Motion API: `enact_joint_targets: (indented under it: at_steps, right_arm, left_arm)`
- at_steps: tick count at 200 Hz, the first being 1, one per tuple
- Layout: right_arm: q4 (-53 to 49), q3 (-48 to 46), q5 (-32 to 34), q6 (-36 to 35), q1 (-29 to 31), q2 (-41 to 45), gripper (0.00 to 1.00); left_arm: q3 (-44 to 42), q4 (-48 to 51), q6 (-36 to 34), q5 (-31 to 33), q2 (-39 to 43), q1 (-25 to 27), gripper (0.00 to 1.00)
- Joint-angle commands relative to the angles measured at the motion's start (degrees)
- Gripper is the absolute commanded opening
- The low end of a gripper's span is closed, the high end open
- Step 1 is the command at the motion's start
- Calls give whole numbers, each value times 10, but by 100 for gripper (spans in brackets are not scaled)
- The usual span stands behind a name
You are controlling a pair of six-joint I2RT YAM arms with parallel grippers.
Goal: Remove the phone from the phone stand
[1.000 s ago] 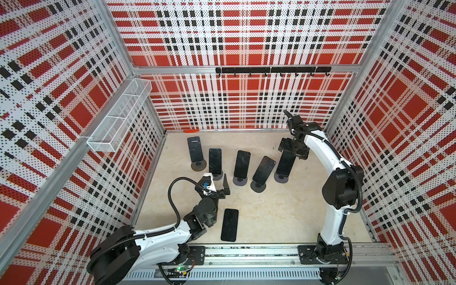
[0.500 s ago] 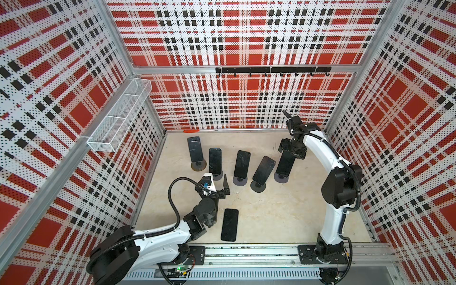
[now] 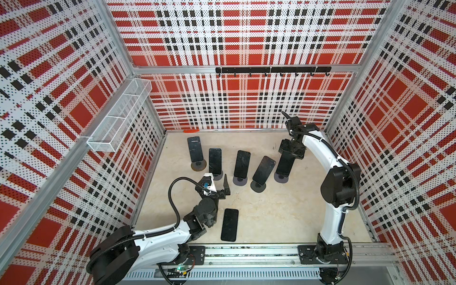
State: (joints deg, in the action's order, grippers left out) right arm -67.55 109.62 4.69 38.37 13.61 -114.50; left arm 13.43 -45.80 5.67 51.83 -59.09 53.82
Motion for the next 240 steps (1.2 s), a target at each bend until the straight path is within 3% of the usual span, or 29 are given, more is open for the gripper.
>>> enact_joint_targets:
  at_steps: [1, 93, 240]
  right_arm:
    - [0, -8, 4, -4, 4, -11, 80]
    - [-4, -7, 12, -11, 4, -13, 84]
    - [-5, 1, 14, -13, 9, -25, 76]
  left_arm:
    - [8, -3, -9, -2, 4, 4, 98]
    - [8, -2, -8, -5, 4, 3, 98]
    - [-1, -2, -9, 3, 24, 3, 98]
